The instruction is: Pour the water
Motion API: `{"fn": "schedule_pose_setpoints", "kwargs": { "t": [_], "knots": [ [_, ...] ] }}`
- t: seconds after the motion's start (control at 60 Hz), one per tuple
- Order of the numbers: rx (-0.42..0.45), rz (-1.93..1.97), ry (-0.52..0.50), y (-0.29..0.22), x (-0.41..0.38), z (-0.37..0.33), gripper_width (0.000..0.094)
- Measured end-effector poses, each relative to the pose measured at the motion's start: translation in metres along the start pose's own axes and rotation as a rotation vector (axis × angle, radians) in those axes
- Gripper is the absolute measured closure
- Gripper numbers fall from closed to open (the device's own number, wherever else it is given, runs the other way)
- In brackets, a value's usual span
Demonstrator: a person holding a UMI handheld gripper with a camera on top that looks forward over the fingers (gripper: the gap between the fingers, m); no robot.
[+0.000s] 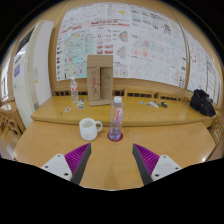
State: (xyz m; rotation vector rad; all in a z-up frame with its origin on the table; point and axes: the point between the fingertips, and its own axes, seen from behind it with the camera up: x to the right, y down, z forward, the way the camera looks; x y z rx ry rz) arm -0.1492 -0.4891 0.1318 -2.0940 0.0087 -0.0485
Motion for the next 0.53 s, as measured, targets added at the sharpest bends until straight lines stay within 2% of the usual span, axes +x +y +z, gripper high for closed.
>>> {"fn": "schedule_pose_setpoints", "kwargs": {
  "t": [0.217, 0.533],
  "knots": [
    [0.013, -0.036, 0.022, 0.013, -0.018, -0.084, 0.0082],
    [0.066, -0.056, 0.033, 0.0, -0.026, -0.126, 0.0085]
  ]
}}
